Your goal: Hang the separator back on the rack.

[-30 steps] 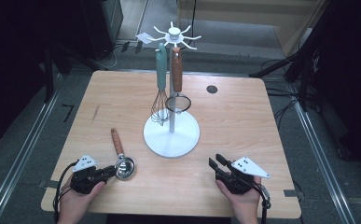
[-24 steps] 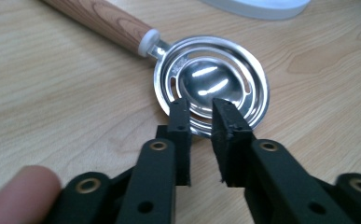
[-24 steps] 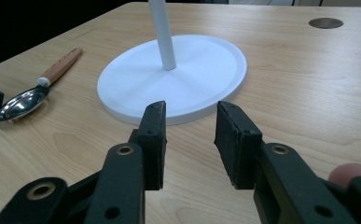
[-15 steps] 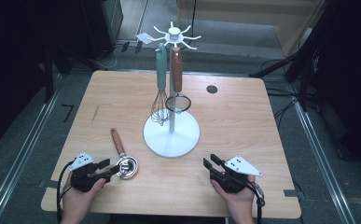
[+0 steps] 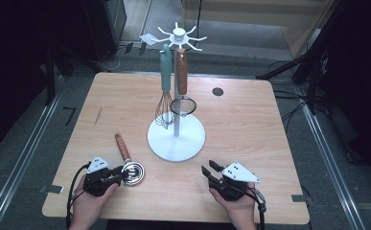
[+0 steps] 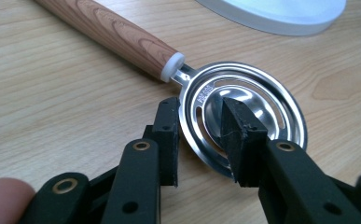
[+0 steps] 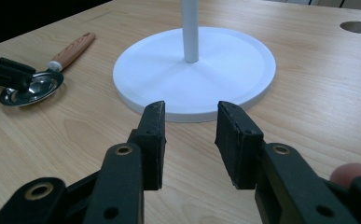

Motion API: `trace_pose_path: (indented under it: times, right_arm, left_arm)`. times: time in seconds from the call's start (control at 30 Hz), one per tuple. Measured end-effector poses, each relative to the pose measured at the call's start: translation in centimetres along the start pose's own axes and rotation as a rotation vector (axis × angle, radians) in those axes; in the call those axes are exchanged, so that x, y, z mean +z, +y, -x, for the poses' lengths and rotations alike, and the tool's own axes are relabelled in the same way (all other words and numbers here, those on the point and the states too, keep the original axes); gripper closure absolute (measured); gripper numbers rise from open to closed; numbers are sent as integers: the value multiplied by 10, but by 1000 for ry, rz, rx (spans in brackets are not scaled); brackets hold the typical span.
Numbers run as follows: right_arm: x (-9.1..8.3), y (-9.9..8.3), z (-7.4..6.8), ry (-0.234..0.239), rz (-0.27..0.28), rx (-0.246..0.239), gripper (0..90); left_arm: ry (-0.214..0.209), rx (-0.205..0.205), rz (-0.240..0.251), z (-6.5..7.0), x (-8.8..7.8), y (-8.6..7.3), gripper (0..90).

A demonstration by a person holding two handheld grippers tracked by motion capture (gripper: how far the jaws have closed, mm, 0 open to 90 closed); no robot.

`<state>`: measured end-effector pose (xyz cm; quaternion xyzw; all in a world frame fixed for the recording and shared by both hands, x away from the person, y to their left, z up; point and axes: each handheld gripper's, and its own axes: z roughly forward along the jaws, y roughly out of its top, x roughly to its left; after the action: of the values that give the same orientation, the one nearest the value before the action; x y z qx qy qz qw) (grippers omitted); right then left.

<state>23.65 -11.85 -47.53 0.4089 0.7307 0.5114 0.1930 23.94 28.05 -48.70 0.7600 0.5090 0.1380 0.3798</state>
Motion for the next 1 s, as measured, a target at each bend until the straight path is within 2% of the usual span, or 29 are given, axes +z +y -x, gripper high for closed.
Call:
trace_pose_path:
  times: [0.1, 0.43, 0.87, 1.0]
  right_arm:
    - [1, -1, -1, 6, -3, -6, 643]
    - [1, -1, -7, 24, -3, -14, 640]
    - [9, -5, -13, 56, -31, -22, 640]
    - [12, -7, -11, 62, -37, -5, 638]
  left_arm:
    - [-26, -6, -7, 6, 0, -1, 687]
    - [-67, 48, -13, 36, 6, -4, 670]
    - [-83, 70, -23, 54, 14, -4, 680]
    - [-98, 64, -13, 57, 19, -1, 680]
